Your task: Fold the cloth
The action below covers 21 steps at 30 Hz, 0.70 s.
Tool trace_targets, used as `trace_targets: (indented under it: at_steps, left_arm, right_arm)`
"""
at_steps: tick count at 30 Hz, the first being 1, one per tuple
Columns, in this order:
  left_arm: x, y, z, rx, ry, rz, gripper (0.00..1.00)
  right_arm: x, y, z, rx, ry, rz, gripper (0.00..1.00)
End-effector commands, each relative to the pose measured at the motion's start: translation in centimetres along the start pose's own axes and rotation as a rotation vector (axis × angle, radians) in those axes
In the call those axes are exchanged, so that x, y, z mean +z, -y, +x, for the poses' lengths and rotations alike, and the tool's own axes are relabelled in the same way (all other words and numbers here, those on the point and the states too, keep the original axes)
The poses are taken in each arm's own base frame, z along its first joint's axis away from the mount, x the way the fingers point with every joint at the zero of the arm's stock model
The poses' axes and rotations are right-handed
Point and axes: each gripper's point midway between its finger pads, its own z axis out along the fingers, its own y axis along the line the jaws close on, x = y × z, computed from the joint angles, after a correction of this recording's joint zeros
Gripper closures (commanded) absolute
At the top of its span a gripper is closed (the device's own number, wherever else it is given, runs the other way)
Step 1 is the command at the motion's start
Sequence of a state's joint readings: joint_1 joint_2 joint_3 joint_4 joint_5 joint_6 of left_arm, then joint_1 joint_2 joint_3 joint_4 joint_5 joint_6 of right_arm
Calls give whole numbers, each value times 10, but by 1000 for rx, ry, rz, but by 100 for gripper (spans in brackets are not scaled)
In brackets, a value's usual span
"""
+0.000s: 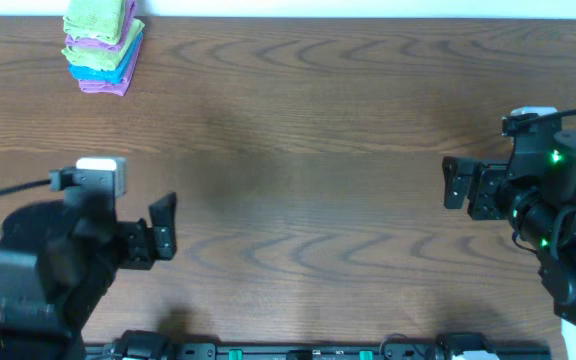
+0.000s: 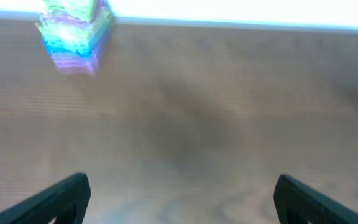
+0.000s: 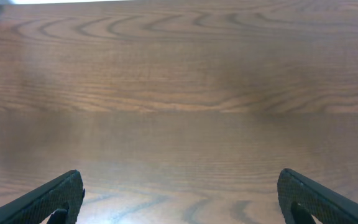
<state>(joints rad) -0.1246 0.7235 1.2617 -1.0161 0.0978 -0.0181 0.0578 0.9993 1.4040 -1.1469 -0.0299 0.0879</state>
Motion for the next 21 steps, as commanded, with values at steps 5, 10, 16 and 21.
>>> trace_targets:
  at_steps: [5,10,16,21]
  left_arm:
    - [21,-24,29,213,183,-93,5]
    - [55,-34,62,214,249,-125,5]
    - [94,-58,103,168,356,-222,5]
    - [107,-74,124,80,364,-291,5]
  right_arm:
    - [-1,-3,1,5,1,-11,1]
    - [-1,-3,1,5,1,-11,1]
    - [-1,-3,1,5,1,-11,1]
    - [-1,-3,1,5,1,-11,1]
